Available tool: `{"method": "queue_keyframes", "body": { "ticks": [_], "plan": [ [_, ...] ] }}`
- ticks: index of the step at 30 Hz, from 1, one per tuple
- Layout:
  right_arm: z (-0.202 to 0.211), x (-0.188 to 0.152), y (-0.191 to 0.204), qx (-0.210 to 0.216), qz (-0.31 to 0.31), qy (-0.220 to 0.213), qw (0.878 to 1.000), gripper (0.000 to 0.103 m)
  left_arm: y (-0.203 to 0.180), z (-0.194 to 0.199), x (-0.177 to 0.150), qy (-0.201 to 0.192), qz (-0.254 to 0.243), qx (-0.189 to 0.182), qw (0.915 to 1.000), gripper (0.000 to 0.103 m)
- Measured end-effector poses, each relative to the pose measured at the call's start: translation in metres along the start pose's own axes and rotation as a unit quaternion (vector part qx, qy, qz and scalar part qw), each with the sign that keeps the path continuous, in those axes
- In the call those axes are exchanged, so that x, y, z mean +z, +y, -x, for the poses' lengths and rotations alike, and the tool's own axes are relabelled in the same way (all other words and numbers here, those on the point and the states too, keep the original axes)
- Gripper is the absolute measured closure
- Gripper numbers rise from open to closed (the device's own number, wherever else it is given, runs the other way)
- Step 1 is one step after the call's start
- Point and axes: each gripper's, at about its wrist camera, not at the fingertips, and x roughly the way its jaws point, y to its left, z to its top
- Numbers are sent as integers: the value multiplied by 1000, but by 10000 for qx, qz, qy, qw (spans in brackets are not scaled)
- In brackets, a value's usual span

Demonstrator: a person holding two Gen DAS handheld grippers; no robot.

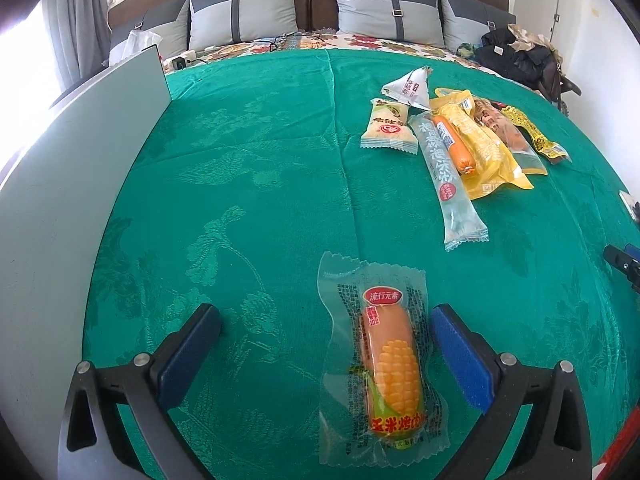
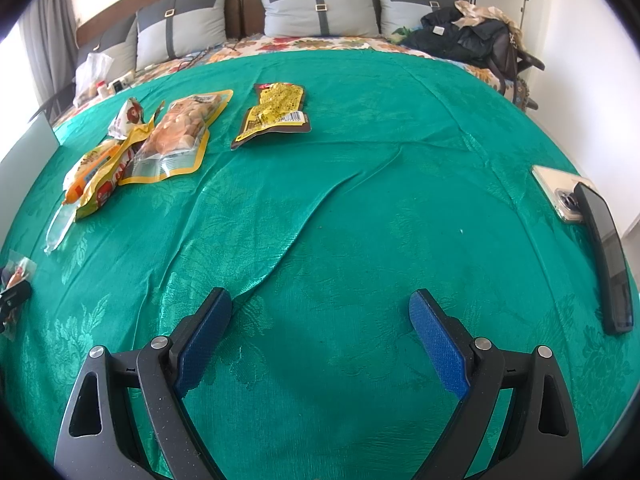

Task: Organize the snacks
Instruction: 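Carry the corn sausage pack with the left tool while the right tool approaches the clear stick pack, then grasp the clear stick pack with the right tool and lift it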

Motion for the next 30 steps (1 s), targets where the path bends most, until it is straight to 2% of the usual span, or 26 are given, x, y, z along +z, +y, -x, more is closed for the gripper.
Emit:
{"method": "queue_keyframes", "body": {
  "ticks": [5, 8, 11, 14, 16, 19, 21, 22, 24, 26, 28, 30],
  "plan": [
    [0, 0, 0, 1, 0, 0, 10000, 10, 15, 0, -1, -19, 366, 250, 9990, 0],
    [1, 0, -1, 32, 43, 31, 10000, 10, 14, 0, -1, -56, 383, 288, 9988, 0],
    [3, 5, -2, 148, 31, 270, 9995, 11, 14, 0, -2, -64, 379, 290, 9988, 0],
    [12, 8, 4, 795, -270, 399, 9957, 13, 14, -1, -2, -61, 369, 294, 9989, 0],
    [16, 13, 24, 1298, -381, 625, 9888, 13, 14, -1, -2, -61, 370, 293, 9989, 0],
    [19, 27, 78, 2239, -55, 989, 9696, 14, 14, 0, -2, -61, 372, 293, 9989, 0],
    [10, 39, 119, 2466, 173, 1315, 9600, 15, 14, 0, -2, -61, 372, 293, 9989, 0],
    [3, 46, 138, 2513, 242, 1459, 9565, 16, 14, 0, -2, -60, 372, 292, 9989, 0],
    [-12, 59, 173, 2511, 400, 1602, 9538, 26, 14, -1, -2, -61, 372, 292, 9989, 0],
    [-32, 68, 200, 2277, 502, 1801, 9556, 45, 14, -1, -2, -61, 372, 291, 9989, 0],
    [-47, 74, 217, 1898, 501, 1839, 9631, 46, 15, 0, -2, -62, 372, 290, 9989, 0],
    [-51, 78, 227, 1622, 551, 1693, 9706, 46, 14, 0, -2, -59, 372, 289, 9989, 0]
  ]
}}
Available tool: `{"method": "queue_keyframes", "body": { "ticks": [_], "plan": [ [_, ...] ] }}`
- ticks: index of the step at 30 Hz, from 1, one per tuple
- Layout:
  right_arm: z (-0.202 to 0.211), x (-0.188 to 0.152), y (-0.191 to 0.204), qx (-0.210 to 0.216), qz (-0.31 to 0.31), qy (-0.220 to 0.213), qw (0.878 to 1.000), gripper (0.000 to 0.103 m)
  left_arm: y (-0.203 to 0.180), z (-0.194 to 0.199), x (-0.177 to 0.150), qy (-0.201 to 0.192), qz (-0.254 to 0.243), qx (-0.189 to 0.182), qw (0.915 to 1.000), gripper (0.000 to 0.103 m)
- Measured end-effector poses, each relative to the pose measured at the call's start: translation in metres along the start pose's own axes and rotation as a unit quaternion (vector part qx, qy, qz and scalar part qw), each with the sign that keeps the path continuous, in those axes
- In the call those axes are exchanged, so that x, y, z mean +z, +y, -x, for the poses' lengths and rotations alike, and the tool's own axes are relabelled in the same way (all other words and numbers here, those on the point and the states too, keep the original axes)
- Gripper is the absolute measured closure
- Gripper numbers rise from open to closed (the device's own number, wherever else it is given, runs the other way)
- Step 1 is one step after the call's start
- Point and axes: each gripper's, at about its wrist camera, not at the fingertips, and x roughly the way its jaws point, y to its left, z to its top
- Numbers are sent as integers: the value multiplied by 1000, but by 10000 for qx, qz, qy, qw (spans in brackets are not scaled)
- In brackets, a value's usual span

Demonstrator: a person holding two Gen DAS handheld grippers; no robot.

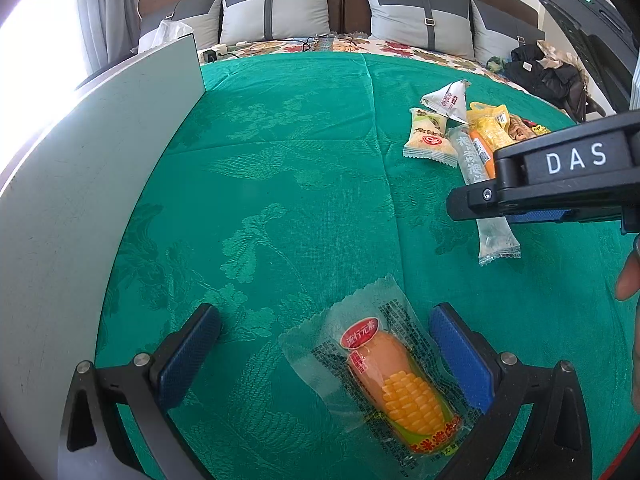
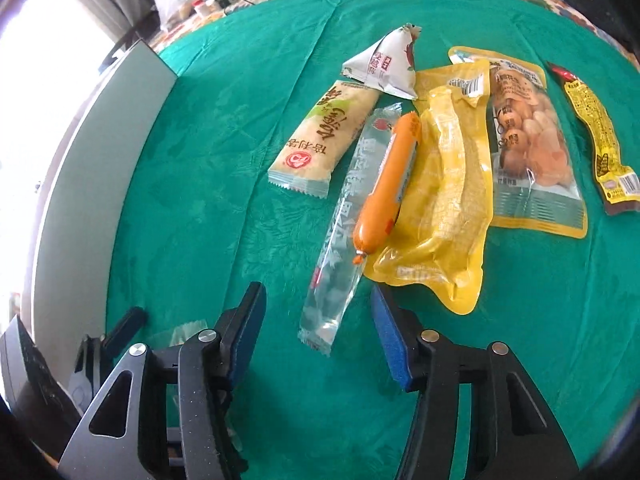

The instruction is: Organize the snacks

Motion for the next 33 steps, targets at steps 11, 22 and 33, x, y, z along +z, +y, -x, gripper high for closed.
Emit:
{"method": "queue_keyframes", "body": {
  "ticks": [11, 22, 33],
  "plan": [
    [34, -67, -48, 258, 942, 516, 9939, 82, 0, 0, 0, -2, 0, -3, 10000, 0],
    [71, -137, -108, -1114, 912, -686, 9872, 82, 0, 0, 0, -2, -1, -5, 10000, 0],
    [62, -123, -115, -1271, 906, -1265, 9796, 80, 0, 0, 0, -1, -1, -6, 10000, 0]
  ]
}}
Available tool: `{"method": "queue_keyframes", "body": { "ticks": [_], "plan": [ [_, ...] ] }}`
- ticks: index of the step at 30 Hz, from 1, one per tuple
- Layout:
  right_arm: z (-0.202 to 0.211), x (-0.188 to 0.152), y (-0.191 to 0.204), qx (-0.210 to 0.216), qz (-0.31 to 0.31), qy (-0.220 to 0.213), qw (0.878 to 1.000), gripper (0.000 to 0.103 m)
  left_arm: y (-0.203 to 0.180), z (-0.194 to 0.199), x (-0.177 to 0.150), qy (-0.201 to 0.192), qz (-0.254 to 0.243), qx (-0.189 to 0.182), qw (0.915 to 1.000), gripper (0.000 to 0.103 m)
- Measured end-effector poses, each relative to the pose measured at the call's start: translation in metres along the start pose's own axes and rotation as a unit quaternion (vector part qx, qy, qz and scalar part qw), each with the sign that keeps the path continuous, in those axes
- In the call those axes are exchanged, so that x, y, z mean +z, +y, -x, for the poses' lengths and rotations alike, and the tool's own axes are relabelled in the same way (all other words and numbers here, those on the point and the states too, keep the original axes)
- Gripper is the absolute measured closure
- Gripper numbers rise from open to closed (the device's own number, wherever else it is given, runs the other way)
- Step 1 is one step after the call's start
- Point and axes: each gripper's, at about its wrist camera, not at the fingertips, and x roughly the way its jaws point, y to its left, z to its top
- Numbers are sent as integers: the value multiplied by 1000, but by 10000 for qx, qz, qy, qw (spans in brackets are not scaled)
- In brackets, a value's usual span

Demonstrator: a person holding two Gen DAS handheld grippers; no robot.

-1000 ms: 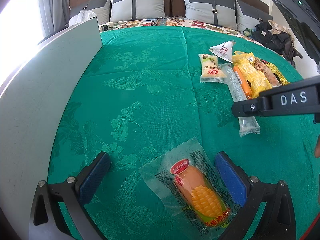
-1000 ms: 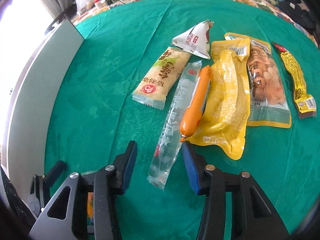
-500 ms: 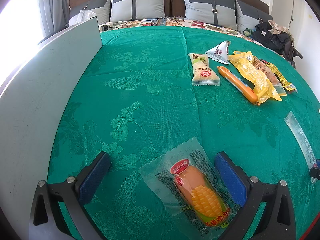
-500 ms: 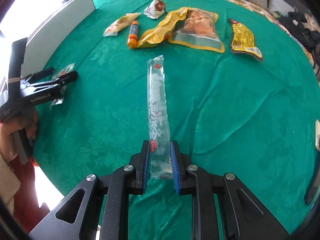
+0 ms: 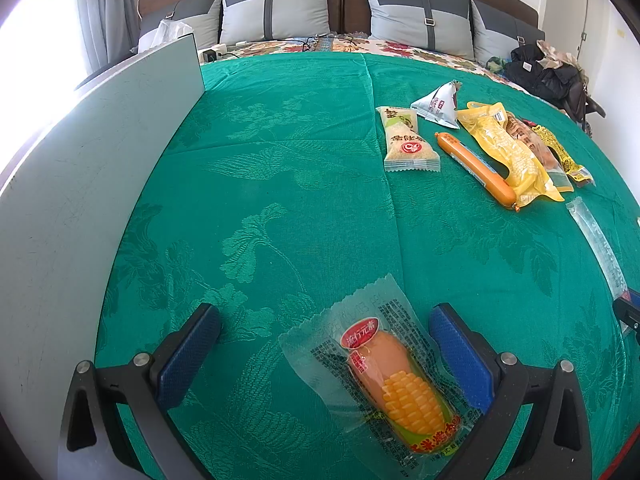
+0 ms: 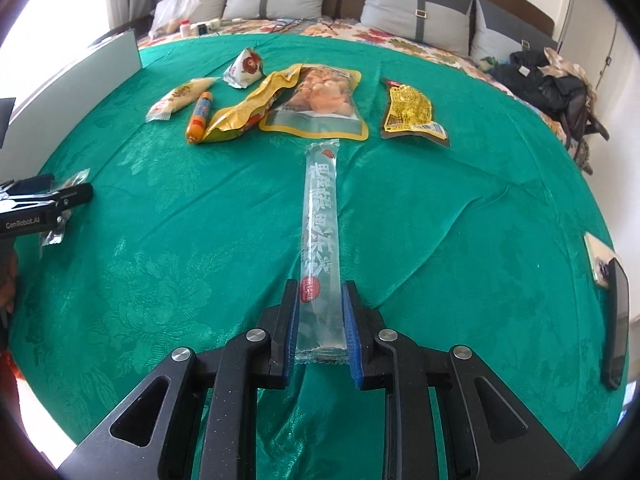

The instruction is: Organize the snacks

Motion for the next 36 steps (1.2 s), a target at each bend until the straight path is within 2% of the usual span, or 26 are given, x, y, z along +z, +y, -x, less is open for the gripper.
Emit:
{"method": "queue_keyframes", "body": {
  "ticks": [3, 8, 11, 14, 22, 25, 28, 30, 32, 34, 35, 36],
  "plan": [
    [4, -5, -2, -31, -94, -71, 9999, 73, 0, 0, 0, -1, 0, -1, 10000, 0],
    [1, -6, -21, 83, -583, -19, 9983, 43, 0, 0, 0, -1, 0, -1, 10000, 0],
    [1, -8, -16, 94, -393, -29, 9992, 33, 0, 0, 0, -1, 0, -2, 10000, 0],
    [1, -10, -13, 110, -415, -84, 9990, 28, 0, 0, 0, -1, 0, -2, 10000, 0],
    [2, -13, -13, 154, -345, -164, 9992, 24, 0, 0, 1, 83, -51, -50, 9999, 0],
    [3, -14, -13, 171, -333, -171, 9992, 24, 2, -3, 12, 653, -322, -296, 9969, 0],
    [4, -14, -13, 189, -311, -173, 9992, 24, 6, -3, 19, 1117, -146, -432, 9927, 0],
    [4, -14, -13, 210, -294, -156, 9992, 24, 3, -2, 16, 1408, -84, -314, 9895, 1],
    [4, -14, -14, 248, -284, -121, 9992, 24, -8, 1, 7, 1584, -310, -134, 9868, 1],
    [6, -14, -15, 284, -251, -32, 9993, 24, -16, 11, -5, 1400, -411, -198, 9891, 4],
    [7, -14, -15, 308, -259, 38, 9992, 24, -18, 17, -9, 1207, -421, -254, 9915, 15],
    [9, -15, -17, 363, -309, 110, 9988, 24, -19, 23, -11, 1027, -459, -275, 9933, 37]
  ]
}}
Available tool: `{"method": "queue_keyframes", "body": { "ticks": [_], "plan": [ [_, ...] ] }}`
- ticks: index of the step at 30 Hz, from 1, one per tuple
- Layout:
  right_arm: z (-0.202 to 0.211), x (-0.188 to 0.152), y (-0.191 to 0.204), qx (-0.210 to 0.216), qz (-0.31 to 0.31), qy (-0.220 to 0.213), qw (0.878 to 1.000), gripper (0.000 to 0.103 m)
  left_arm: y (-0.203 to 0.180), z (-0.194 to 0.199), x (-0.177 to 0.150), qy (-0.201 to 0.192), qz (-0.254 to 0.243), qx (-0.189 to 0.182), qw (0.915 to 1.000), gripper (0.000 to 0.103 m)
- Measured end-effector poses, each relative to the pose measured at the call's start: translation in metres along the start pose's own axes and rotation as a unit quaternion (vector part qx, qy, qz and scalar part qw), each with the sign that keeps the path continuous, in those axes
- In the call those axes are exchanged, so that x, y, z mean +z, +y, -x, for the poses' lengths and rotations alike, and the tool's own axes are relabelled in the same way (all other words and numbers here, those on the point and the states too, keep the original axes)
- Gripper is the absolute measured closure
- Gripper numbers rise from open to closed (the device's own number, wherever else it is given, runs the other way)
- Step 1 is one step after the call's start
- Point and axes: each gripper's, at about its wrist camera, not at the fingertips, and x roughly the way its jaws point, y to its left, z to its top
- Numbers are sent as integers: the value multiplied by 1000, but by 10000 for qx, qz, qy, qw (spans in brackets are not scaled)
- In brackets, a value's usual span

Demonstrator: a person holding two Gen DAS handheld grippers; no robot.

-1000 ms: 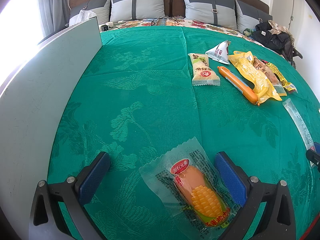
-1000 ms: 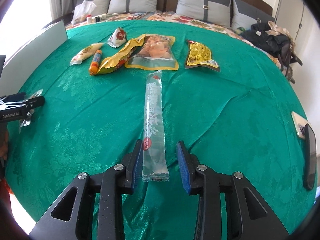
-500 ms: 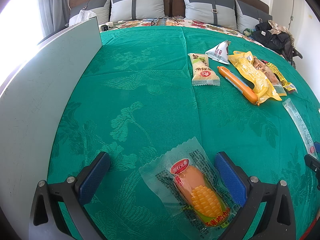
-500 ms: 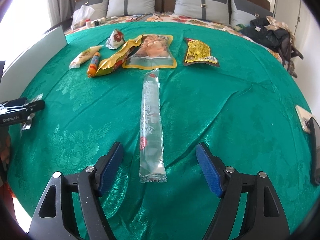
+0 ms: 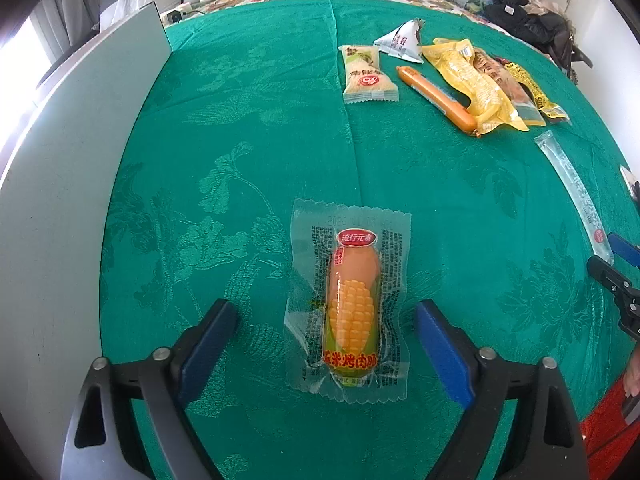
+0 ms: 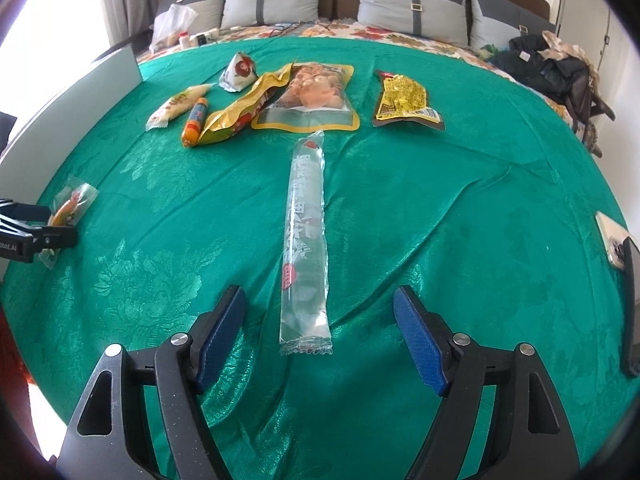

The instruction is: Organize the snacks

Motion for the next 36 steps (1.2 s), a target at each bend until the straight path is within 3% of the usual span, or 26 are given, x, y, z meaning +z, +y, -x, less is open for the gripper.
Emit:
{"method": "queue_keyframes", "body": {
  "ticks": [1, 4, 7, 11, 12, 14, 17, 20, 23, 26, 29, 32, 36],
  "plan": [
    [3, -1, -3, 121, -104, 61, 9999, 24, -1, 5, -1, -137, -45, -45, 9999, 52],
    [11, 3, -17, 599, -733, 220, 9953, 24, 3, 8, -2, -229, 21, -221, 9995, 68],
    [13, 26, -24, 803, -1213, 356, 9887, 25, 15, 11, -5, -369, 298, -552, 9974, 70],
    [-13, 65, -2, 703, -789, 908, 9902, 29, 24, 17, -8, -396, 467, -874, 9943, 71],
    [-24, 68, 5, 591, -595, 1115, 9902, 35, 25, 20, -9, -438, 443, -900, 9940, 71],
    [-36, 69, 11, 164, -321, 1385, 9897, 82, 27, 30, -12, -568, 417, -979, 9927, 71],
    [-22, 63, 6, 211, -514, 1395, 9887, 84, 30, 44, -13, -704, 455, -1193, 9893, 71],
    [3, 54, -5, 730, -1081, 1187, 9843, 84, 31, 55, -10, -797, 612, -1579, 9823, 71],
    [26, 56, -6, 1566, -1725, 1000, 9673, 84, 33, 71, -5, -938, 745, -1971, 9730, 71],
    [42, 71, 16, 2407, -2042, 862, 9449, 84, 49, 95, -1, -1170, 958, -2213, 9634, 71],
    [52, 100, 69, 3152, -2010, 785, 9242, 84, 89, 125, 3, -1459, 1419, -2354, 9503, 71],
    [63, 134, 138, 3742, -1640, 693, 9101, 84, 145, 156, 3, -1785, 1840, -2051, 9446, 71],
    [69, 173, 239, 4269, -1082, 632, 8956, 84, 226, 176, -6, -1905, 2463, -1274, 9417, 69]
  ]
}}
